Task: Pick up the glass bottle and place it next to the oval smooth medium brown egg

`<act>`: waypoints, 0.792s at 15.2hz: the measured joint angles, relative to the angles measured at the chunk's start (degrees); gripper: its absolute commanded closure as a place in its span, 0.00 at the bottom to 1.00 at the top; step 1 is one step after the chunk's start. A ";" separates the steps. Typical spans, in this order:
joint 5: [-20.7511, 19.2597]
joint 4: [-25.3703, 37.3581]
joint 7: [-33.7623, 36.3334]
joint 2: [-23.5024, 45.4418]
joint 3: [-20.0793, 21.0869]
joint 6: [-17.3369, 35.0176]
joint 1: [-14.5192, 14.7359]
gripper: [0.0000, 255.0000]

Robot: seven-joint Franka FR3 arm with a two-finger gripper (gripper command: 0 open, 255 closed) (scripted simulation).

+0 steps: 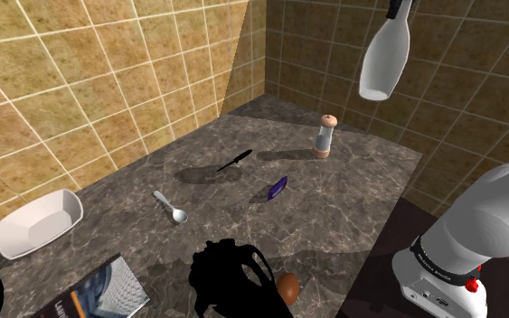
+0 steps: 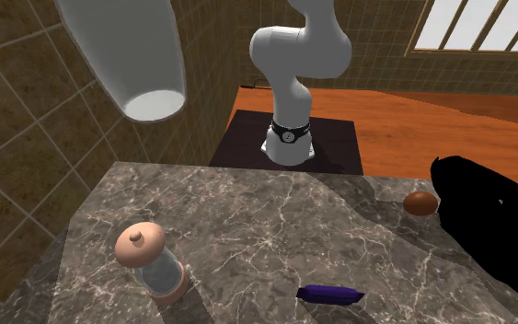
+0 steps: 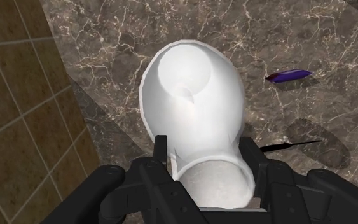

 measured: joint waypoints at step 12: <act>3.57 -11.25 16.04 -13.50 12.77 -2.72 3.01 1.00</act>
